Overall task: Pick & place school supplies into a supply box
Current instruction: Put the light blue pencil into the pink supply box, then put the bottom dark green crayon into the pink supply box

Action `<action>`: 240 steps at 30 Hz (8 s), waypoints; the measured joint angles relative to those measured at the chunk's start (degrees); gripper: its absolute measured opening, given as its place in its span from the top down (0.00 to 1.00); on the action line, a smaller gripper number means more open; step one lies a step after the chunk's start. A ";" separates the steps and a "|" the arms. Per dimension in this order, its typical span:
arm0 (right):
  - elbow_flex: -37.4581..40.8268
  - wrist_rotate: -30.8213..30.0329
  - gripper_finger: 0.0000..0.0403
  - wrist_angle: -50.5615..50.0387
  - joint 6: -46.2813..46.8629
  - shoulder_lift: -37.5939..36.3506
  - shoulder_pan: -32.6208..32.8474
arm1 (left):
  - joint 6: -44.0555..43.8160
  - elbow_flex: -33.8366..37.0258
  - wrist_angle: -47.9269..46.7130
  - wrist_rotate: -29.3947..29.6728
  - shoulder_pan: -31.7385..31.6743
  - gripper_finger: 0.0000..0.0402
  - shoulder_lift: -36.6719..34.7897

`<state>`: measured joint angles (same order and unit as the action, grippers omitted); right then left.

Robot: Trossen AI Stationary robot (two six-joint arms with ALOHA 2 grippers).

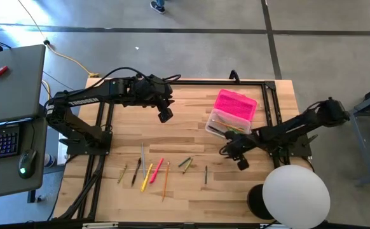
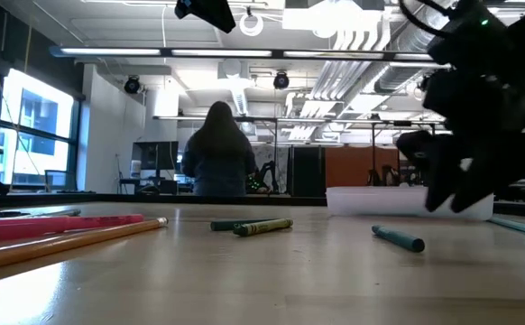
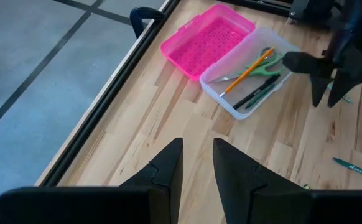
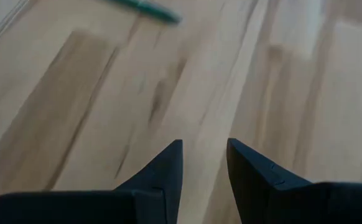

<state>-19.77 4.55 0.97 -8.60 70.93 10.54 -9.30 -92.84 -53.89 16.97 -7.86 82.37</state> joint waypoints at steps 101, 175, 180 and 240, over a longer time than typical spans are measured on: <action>9.44 -3.29 0.99 33.35 -8.08 10.33 6.49 | 0.00 0.00 0.24 -1.99 0.00 0.70 0.02; -15.19 -17.17 0.72 28.58 -1.87 10.17 -5.01 | 1.31 -0.02 2.00 -5.52 0.00 0.70 0.02; -20.52 -1.08 0.72 16.20 -0.65 10.17 -2.59 | -1.09 2.17 -6.41 -7.59 0.02 0.70 0.02; -32.09 42.74 0.97 10.99 -38.48 48.47 -5.41 | -7.69 10.01 -9.73 -2.79 3.02 0.70 -4.52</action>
<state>-51.86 47.28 11.96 -47.08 119.40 5.13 -16.99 -82.83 -63.61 14.18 -4.84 77.84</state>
